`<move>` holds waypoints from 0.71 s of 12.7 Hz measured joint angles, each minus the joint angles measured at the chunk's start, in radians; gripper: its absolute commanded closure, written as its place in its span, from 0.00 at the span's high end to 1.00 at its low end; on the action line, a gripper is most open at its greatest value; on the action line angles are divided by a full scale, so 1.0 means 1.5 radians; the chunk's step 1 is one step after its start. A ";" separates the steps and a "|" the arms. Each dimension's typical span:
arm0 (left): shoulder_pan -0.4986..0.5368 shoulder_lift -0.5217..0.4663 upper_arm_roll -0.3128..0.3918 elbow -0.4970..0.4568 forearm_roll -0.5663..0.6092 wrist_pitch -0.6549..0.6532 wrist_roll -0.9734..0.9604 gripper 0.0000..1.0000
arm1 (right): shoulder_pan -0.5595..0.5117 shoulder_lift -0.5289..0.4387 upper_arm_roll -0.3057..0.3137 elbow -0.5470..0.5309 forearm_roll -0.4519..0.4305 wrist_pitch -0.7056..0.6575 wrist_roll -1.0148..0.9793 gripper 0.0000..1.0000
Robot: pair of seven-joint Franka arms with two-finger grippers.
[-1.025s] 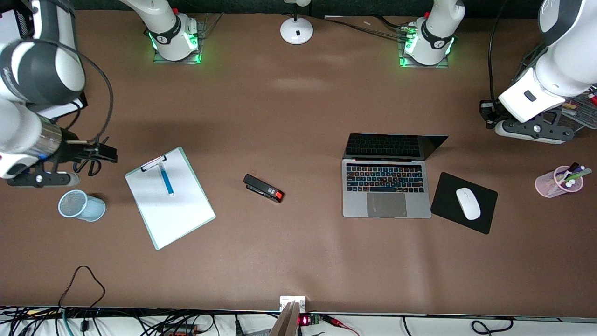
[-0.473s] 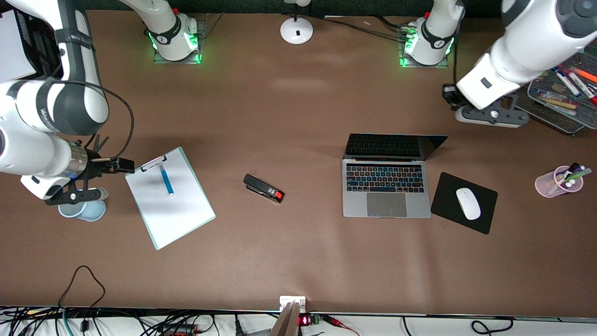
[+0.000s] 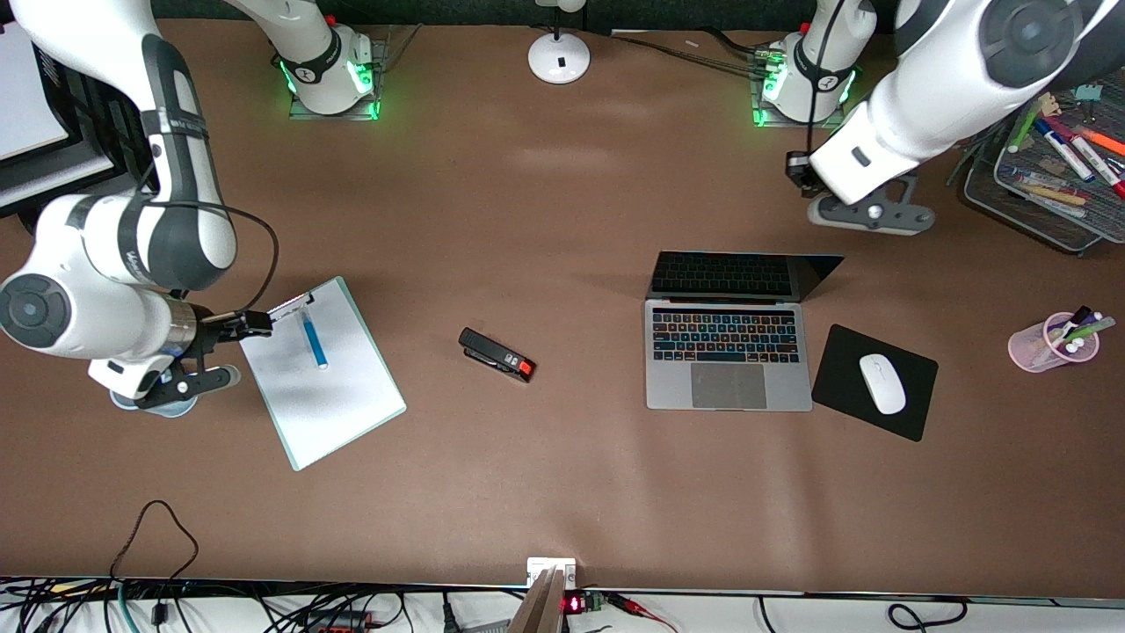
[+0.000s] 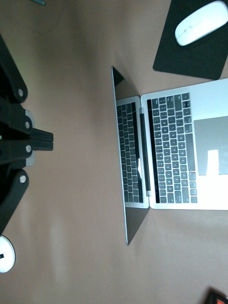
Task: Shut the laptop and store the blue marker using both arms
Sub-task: 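Move the right gripper to the blue marker while the left gripper nears the laptop, then grasp the blue marker with the right gripper while the left gripper reaches the lid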
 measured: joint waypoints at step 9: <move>0.003 0.003 -0.042 -0.221 -0.001 0.276 -0.013 0.00 | 0.023 0.070 0.003 0.000 0.000 0.066 -0.020 1.00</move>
